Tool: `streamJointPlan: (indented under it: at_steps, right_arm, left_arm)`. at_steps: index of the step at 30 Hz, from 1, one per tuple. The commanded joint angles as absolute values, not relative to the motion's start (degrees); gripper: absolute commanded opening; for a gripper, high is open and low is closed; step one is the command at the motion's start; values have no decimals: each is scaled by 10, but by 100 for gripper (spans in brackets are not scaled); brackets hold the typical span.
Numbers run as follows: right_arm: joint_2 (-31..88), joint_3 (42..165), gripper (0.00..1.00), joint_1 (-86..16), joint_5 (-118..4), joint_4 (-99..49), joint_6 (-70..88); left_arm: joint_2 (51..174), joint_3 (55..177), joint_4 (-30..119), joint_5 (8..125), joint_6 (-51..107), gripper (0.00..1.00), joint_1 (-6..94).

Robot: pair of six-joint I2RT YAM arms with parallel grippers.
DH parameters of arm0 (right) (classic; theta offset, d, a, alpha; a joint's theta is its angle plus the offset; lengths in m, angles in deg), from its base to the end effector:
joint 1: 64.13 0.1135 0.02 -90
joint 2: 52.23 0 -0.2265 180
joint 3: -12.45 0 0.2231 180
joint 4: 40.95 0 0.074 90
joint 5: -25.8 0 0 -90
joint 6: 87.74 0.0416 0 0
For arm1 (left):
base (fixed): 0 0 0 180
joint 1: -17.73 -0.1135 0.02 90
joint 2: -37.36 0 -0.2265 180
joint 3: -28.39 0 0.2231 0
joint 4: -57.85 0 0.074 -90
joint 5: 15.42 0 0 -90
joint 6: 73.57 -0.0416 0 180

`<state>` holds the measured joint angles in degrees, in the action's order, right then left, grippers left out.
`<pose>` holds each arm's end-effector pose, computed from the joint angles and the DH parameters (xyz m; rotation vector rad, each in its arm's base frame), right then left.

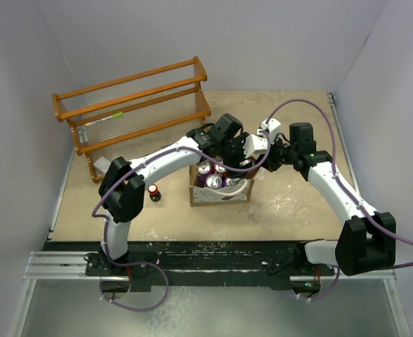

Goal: Place the beverage into the canvas bag

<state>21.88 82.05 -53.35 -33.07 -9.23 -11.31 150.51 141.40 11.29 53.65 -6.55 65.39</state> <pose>0.2600 0.0714 0.2490 -0.7442 2.0213 0.5676 0.2649 -0.3127 0.2391 1.5338 1.8598 -0.6378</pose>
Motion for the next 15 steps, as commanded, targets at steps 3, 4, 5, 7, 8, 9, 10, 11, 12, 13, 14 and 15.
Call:
streamJointPlan:
  at_steps: [3,4,5,7,8,9,10,11,12,13,14,15]
  right_arm:
    - [187,841,0,-528,-291,-131,-130]
    - [187,841,0,-528,-290,-131,-130]
    - [188,842,0,-528,-290,-130,-131]
    - [188,842,0,-528,-290,-129,-132]
    - [189,843,0,-528,-291,-130,-133]
    - [189,844,0,-528,-291,-130,-133]
    - [189,844,0,-528,-291,-130,-133]
    - [189,844,0,-528,-291,-130,-133]
    - [188,844,0,-528,-291,-130,-133]
    - [189,844,0,-528,-291,-129,-133]
    - [189,844,0,-528,-291,-129,-133]
    - [189,844,0,-528,-291,-129,-133]
  left_arm:
    - [1521,1425,126,581,-37,81,648]
    - [1520,1424,127,581,-38,81,648]
    - [1518,1423,127,582,-38,82,648]
    - [1515,1425,127,583,-39,82,648]
    - [1513,1426,125,582,-41,83,648]
    - [1510,1428,123,581,-45,83,648]
    - [1507,1432,119,577,-50,85,648]
    - [1505,1437,113,571,-55,87,648]
    - [1505,1442,105,568,-60,89,648]
    - [1504,1449,97,564,-62,91,648]
    - [1503,1456,91,561,-64,92,648]
    - [1503,1461,85,557,-67,94,648]
